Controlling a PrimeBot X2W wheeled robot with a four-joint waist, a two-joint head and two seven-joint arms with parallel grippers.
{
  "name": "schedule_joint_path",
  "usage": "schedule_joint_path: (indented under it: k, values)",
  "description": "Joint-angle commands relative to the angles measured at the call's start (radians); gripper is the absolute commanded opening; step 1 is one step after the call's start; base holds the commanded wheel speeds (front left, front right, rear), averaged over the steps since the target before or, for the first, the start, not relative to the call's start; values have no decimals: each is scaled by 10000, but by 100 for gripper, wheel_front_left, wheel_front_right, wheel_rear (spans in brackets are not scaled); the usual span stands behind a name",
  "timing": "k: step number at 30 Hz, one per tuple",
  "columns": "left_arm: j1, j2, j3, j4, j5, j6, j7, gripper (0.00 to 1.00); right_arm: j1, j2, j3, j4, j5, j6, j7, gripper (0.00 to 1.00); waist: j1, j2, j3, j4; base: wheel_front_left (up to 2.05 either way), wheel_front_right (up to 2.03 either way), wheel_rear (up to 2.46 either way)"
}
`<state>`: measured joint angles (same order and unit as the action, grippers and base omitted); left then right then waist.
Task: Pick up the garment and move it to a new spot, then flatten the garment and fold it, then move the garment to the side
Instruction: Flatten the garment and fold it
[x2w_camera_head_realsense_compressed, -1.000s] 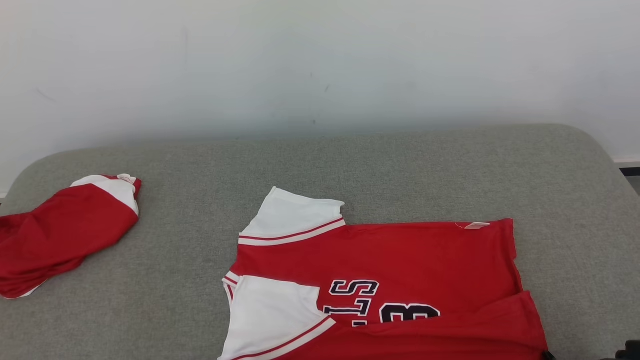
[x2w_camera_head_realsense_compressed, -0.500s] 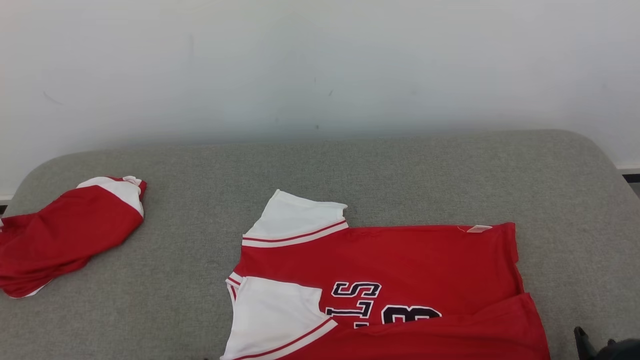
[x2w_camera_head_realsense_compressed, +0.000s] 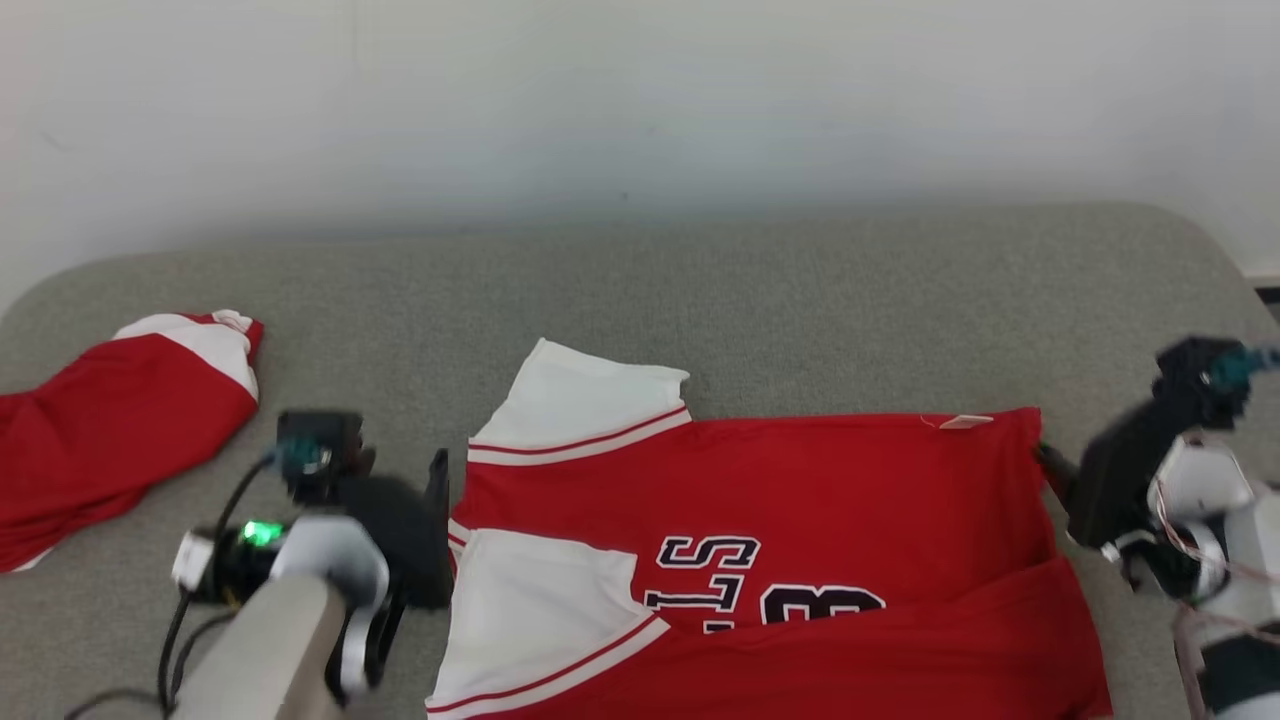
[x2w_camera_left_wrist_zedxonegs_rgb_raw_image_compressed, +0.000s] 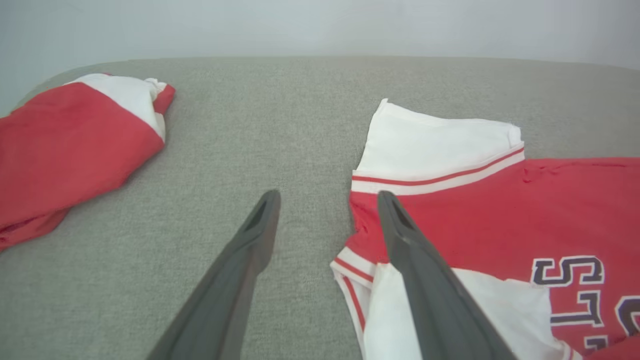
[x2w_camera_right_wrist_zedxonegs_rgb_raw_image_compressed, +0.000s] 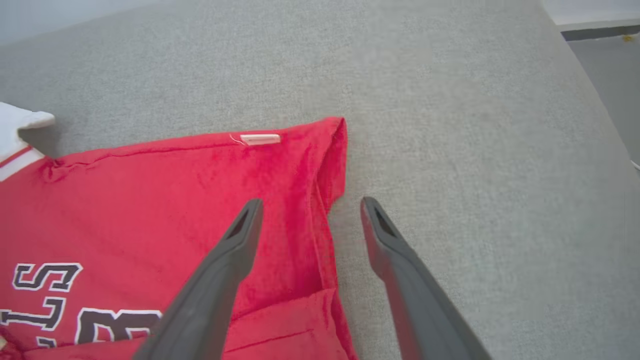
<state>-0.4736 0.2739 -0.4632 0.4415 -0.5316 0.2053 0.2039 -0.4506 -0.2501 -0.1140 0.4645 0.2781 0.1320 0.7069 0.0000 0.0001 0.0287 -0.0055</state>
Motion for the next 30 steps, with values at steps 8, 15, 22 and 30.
schedule_joint_path:
  k: [8, 15, 22, 30]
  values:
    - [-2783, -691, -279, 1682, 195, -342, 569, 100, -2147, -518, 1699, 599, 110, -29, 1099, 100, 0, -1, 1773, -633, 0, 0, 0]
    - [-4265, -816, -493, 3074, 360, -757, 476, 100, -3378, -721, 2846, 877, 626, -29, 799, 100, 0, -1, 2655, -1213, 0, 0, 0]
    - [-5076, -832, -604, 4036, 459, -1093, 236, 100, -4201, -679, 3579, 1169, 1163, -29, 277, 100, 0, -1, 3244, -1643, 0, 0, 0]
    - [-5492, -661, -826, 4882, 706, -1112, 49, 100, -4531, -770, 4245, 1531, 1626, -29, -35, 100, 0, -1, 3367, -1937, 0, 0, 0]
